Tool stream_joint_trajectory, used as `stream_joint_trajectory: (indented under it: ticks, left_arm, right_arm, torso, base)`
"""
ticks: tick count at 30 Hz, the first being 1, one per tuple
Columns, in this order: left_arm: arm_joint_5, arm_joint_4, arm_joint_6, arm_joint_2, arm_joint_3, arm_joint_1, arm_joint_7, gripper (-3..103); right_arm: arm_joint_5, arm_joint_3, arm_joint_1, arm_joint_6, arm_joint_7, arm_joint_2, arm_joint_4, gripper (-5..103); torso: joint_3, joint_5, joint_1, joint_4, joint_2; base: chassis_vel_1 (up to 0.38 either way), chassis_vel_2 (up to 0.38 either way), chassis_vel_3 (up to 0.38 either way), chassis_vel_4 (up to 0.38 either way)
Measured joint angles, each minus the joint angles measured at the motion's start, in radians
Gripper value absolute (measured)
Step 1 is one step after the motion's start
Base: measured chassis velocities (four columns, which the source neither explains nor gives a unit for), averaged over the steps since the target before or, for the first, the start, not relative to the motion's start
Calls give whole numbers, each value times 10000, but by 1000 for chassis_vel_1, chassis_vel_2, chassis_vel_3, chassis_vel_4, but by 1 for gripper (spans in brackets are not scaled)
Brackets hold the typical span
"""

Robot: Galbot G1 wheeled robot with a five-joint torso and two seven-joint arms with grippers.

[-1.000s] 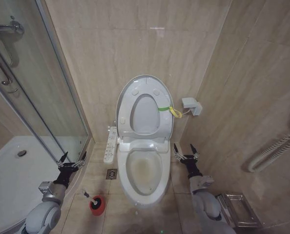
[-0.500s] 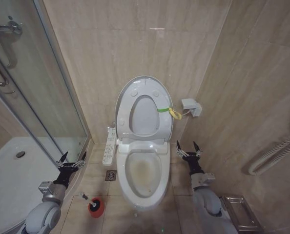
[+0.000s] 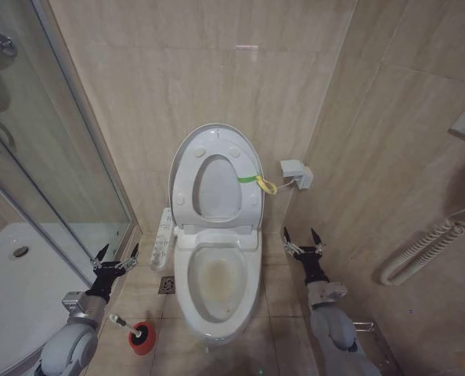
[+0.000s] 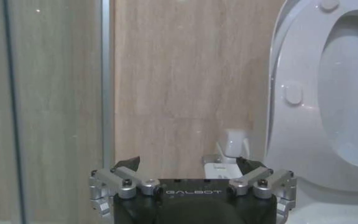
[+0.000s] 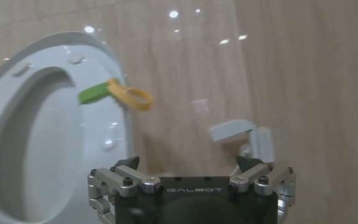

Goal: Open the toilet lid, clean the toilet bowl with a toilet brush, close the toilet lid, and flush.

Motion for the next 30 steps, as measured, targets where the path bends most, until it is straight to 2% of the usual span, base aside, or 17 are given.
stream_joint_trajectory:
  ticks: [4, 21, 30]
  left_arm:
    - [0, 0, 0, 0, -2, 0, 0, 100]
    - [0, 0, 0, 0, -1, 1, 0, 100]
    - [0, 0, 0, 0, -2, 1, 0, 100]
  right_arm:
    - [-120, -32, -78, -38, -280, 87, 83, 100]
    - [-28, -66, -164, 133, -126, 179, 254, 100]
    - [156, -145, -292, 37, -921, 228, 380, 100]
  torso:
    - [0, 0, 0, 2, 1]
    - [0, 2, 0, -1, 0]
    - [0, 2, -1, -1, 1]
  base:
    - [48, 33, -15, 0]
    - [0, 0, 0, 0]
    - [0, 0, 0, 0]
